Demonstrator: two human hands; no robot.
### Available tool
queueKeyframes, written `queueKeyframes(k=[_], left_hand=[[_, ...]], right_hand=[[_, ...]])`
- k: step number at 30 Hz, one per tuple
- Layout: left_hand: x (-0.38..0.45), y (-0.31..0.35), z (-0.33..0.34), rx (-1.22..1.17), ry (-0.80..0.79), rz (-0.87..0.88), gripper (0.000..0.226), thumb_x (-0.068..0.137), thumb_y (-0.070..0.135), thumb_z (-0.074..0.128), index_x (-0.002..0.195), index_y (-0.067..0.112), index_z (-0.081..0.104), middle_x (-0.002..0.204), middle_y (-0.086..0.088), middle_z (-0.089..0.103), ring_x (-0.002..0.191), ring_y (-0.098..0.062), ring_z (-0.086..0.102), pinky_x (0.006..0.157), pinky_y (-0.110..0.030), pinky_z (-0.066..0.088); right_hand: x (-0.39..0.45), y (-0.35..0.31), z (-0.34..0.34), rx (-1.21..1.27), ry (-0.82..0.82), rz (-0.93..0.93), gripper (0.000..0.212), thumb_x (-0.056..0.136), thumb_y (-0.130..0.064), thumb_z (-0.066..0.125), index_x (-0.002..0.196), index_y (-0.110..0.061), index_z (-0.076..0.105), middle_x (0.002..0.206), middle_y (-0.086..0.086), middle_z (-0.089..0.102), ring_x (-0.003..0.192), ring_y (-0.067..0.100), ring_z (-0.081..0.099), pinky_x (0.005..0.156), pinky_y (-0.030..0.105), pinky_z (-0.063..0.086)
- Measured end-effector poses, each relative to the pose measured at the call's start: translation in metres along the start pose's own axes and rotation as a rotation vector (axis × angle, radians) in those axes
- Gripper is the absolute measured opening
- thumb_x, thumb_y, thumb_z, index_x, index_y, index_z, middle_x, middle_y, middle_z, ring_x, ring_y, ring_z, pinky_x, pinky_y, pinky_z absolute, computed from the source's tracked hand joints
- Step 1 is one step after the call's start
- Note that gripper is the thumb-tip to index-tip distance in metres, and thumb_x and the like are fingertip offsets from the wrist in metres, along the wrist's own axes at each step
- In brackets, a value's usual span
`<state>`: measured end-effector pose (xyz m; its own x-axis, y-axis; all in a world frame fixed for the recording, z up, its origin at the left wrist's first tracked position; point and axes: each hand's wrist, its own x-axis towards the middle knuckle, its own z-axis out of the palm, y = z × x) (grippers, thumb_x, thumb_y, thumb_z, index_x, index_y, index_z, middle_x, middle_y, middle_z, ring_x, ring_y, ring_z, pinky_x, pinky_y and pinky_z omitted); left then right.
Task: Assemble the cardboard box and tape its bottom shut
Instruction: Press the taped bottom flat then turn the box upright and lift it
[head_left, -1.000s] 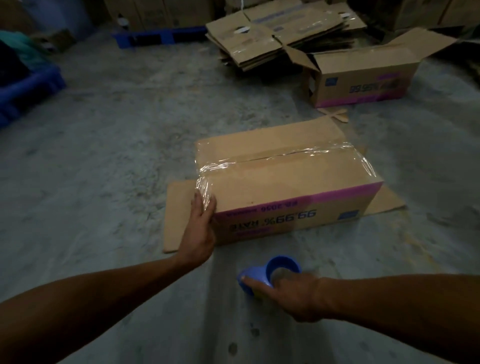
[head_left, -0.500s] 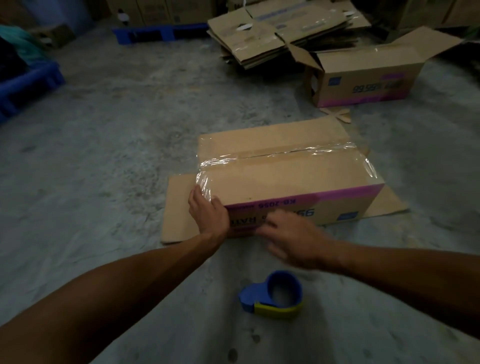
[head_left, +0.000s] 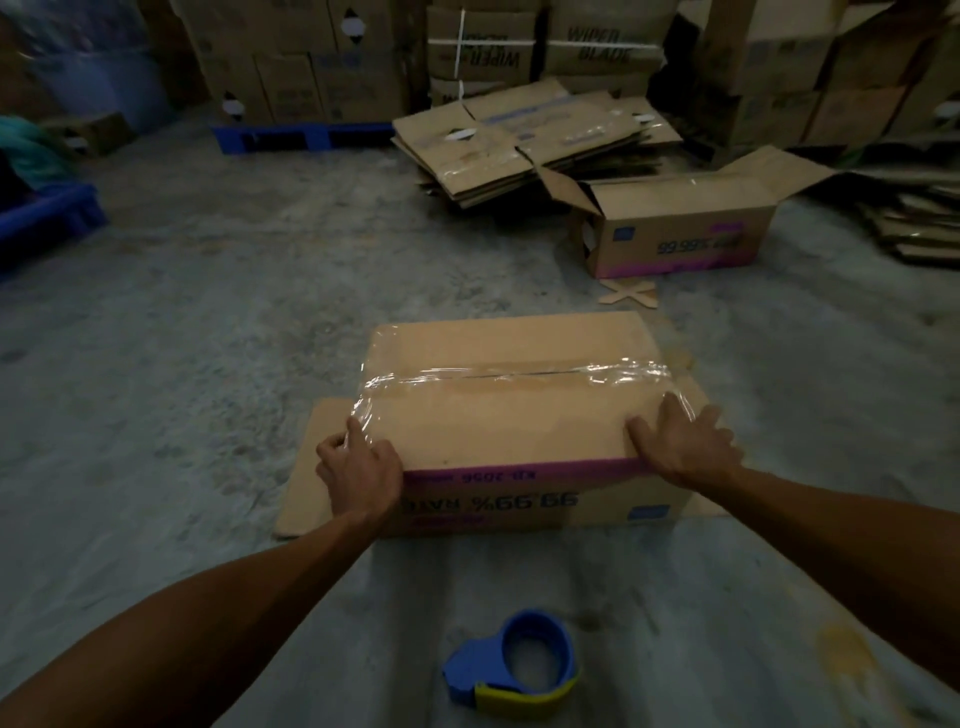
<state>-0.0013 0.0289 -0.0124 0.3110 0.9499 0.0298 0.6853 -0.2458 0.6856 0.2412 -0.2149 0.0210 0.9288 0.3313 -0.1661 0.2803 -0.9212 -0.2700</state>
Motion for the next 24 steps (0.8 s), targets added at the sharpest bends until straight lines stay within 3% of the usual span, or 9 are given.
queueKeyframes(k=[3, 5, 9, 11, 13, 16, 20, 24], left_hand=[[0.013, -0.022, -0.016, 0.129, 0.031, 0.063, 0.046, 0.097, 0.035, 0.040, 0.141, 0.021, 0.040, 0.127, -0.018, 0.040, 0.112, -0.036, 0.048, 0.093, -0.049, 0.048], [0.021, -0.035, -0.023, 0.156, -0.017, 0.064, 0.047, 0.096, 0.039, 0.041, 0.141, 0.026, 0.038, 0.128, -0.017, 0.042, 0.109, -0.034, 0.052, 0.089, -0.048, 0.050], [0.041, -0.039, -0.033, 0.097, -0.176, 0.154, 0.053, 0.089, 0.045, 0.042, 0.138, 0.024, 0.035, 0.136, -0.019, 0.044, 0.118, -0.035, 0.050, 0.098, -0.051, 0.045], [0.051, -0.027, -0.032, 0.118, -0.242, 0.263, 0.054, 0.095, 0.031, 0.043, 0.145, 0.019, 0.027, 0.144, -0.020, 0.035, 0.130, -0.035, 0.037, 0.107, -0.048, 0.033], [0.062, -0.014, -0.026, 0.152, -0.299, 0.337, 0.061, 0.099, 0.032, 0.039, 0.151, 0.018, 0.013, 0.155, -0.017, 0.020, 0.141, -0.032, 0.024, 0.114, -0.048, 0.025], [0.078, -0.003, -0.012, 0.235, -0.348, 0.332, 0.070, 0.098, 0.044, 0.032, 0.153, 0.010, 0.005, 0.162, -0.012, 0.005, 0.147, -0.030, 0.015, 0.118, -0.046, 0.020], [0.078, -0.003, -0.005, 0.303, -0.293, 0.318, 0.075, 0.093, 0.057, 0.027, 0.149, 0.008, 0.017, 0.159, -0.011, 0.016, 0.137, -0.033, 0.036, 0.107, -0.048, 0.037], [0.076, -0.006, -0.005, 0.312, -0.289, 0.250, 0.077, 0.094, 0.058, 0.031, 0.152, 0.012, 0.008, 0.159, -0.014, 0.018, 0.136, -0.038, 0.037, 0.106, -0.049, 0.034]], right_hand=[[-0.016, 0.012, -0.009, -0.173, -0.014, -0.052, 0.074, 0.087, -0.074, 0.013, 0.148, -0.032, 0.011, 0.143, 0.025, 0.039, 0.126, 0.042, 0.046, 0.106, 0.056, 0.025], [-0.018, 0.022, -0.010, -0.194, -0.032, -0.098, 0.075, 0.086, -0.075, 0.009, 0.149, -0.033, 0.007, 0.141, 0.023, 0.047, 0.125, 0.040, 0.049, 0.106, 0.059, 0.023], [0.002, 0.030, 0.002, 0.020, -0.050, -0.183, 0.078, 0.088, -0.072, 0.020, 0.151, -0.029, 0.008, 0.154, 0.020, 0.023, 0.138, 0.041, 0.027, 0.110, 0.058, 0.026], [0.019, 0.027, 0.003, 0.099, -0.057, -0.245, 0.078, 0.092, -0.065, 0.024, 0.155, -0.023, 0.006, 0.161, 0.016, 0.009, 0.147, 0.036, 0.012, 0.117, 0.052, 0.017], [0.034, 0.021, 0.000, 0.131, -0.069, -0.254, 0.077, 0.096, -0.059, 0.028, 0.155, -0.018, 0.002, 0.163, 0.013, 0.001, 0.149, 0.030, 0.003, 0.118, 0.044, 0.009], [0.045, 0.010, -0.001, 0.184, -0.087, -0.259, 0.076, 0.097, -0.055, 0.029, 0.155, -0.012, 0.003, 0.162, 0.015, 0.001, 0.149, 0.032, 0.007, 0.118, 0.043, 0.013], [0.041, 0.006, 0.004, 0.176, -0.079, -0.256, 0.070, 0.100, -0.049, 0.029, 0.155, -0.012, 0.007, 0.163, 0.011, -0.003, 0.148, 0.030, 0.013, 0.115, 0.039, 0.019], [0.038, 0.005, 0.004, 0.179, -0.079, -0.245, 0.071, 0.100, -0.049, 0.032, 0.155, -0.013, 0.006, 0.163, 0.009, -0.006, 0.148, 0.029, 0.013, 0.115, 0.040, 0.020]])
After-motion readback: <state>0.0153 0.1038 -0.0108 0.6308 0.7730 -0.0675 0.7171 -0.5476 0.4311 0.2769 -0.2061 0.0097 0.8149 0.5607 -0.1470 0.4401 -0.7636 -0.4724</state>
